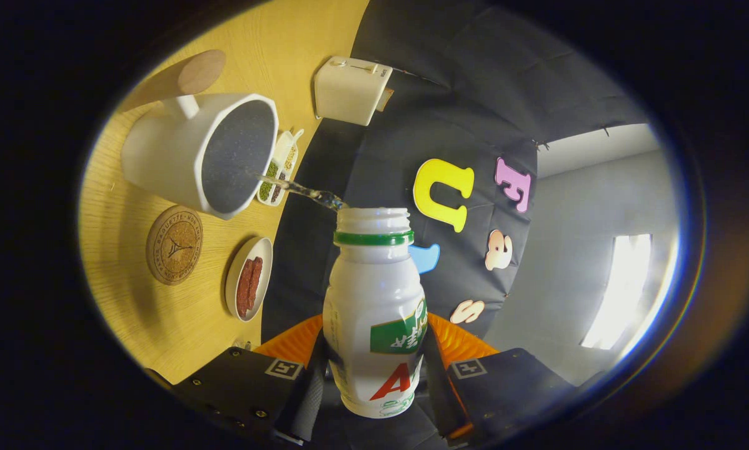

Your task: Take the bottle from table, then pour the juice into the cup, finally place the bottle on the coaster

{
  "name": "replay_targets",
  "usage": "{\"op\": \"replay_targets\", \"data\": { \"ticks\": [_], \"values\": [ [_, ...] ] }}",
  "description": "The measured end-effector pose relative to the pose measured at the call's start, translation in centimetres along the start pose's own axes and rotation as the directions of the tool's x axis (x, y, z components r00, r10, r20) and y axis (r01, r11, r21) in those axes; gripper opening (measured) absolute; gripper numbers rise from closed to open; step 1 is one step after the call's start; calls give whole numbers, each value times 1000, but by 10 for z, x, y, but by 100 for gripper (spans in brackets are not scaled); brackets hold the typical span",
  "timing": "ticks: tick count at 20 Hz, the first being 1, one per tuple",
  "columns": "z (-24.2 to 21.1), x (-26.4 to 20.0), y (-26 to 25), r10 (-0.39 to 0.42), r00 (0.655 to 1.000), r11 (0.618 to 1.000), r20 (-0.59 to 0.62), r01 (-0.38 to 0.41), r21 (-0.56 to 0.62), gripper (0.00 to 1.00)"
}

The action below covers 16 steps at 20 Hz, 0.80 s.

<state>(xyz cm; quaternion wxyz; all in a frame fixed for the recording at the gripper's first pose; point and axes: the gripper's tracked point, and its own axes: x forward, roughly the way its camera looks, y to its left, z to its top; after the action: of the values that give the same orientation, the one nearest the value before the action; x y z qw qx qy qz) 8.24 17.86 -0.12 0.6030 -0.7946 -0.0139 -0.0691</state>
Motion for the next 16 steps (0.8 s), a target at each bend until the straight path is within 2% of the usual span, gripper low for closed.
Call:
{"op": "replay_targets", "data": {
  "ticks": [10,16],
  "values": [
    [8,2,0,-17,999,996,31,19,-90,71],
    [17,3,3,-24,998,981,63,36,-189,71]
  ]
}}
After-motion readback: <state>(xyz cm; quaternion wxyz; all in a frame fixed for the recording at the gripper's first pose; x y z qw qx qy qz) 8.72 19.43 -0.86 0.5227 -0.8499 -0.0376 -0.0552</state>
